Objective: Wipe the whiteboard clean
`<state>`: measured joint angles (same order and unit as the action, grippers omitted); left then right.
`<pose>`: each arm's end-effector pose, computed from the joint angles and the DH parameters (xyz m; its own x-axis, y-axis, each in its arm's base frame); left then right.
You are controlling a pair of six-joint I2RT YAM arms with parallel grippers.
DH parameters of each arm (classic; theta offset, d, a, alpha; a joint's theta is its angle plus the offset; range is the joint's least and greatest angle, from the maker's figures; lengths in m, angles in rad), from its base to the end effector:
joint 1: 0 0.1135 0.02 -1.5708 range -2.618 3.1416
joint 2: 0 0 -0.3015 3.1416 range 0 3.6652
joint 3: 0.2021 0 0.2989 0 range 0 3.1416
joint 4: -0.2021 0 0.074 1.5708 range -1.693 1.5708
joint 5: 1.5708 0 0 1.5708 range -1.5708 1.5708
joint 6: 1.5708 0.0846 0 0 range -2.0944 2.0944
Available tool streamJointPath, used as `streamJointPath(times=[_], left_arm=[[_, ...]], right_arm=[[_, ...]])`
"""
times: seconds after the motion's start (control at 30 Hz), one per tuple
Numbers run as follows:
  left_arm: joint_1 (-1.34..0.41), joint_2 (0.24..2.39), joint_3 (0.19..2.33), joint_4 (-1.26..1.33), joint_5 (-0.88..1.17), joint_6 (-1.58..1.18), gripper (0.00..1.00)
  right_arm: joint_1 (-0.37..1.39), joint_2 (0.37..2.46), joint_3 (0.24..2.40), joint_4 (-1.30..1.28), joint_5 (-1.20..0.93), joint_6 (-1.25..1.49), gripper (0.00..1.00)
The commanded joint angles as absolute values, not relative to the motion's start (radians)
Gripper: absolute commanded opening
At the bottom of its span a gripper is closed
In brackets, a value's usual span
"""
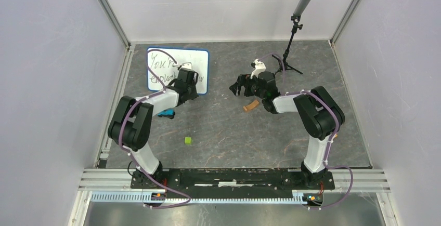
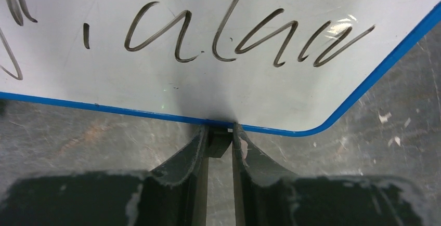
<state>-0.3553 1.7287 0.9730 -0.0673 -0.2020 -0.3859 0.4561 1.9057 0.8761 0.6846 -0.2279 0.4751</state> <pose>0.4075 -0.1331 0.1391 -0.7170 -0.1273 -0.6854 -0.0615 0.9909 -0.1197 0.4122 0.2235 0.1253 -0.5536 0.2248 -0.8019 -0.4124 0.7626 0.4984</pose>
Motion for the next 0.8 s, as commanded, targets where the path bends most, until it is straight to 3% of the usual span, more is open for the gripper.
streamJointPath(times=[0.0,0.33,0.6,0.7,0.77], left_arm=[[-0.467,1.668,0.894,-0.1,-0.154,-0.422,0.02],[-0.527,1.486,0.711,-0.106,-0.134,-0.541,0.02],[-0.528,1.341,0.6,-0.149,-0.127,-0.618,0.03],[-0.527,1.308,0.605,-0.205,-0.144,-0.624,0.12],[-0.526,1.276,0.613,-0.242,-0.151,-0.637,0.33]], right_arm=[[0.46,1.823,0.903,0.575,-0.07,0.427,0.98],[0.46,1.733,0.849,0.577,-0.091,0.32,0.97],[0.46,1.774,0.887,0.554,-0.25,0.284,0.97],[0.461,1.766,0.871,0.588,-0.301,0.291,0.98],[0.46,1.751,0.855,0.603,-0.32,0.288,0.97]])
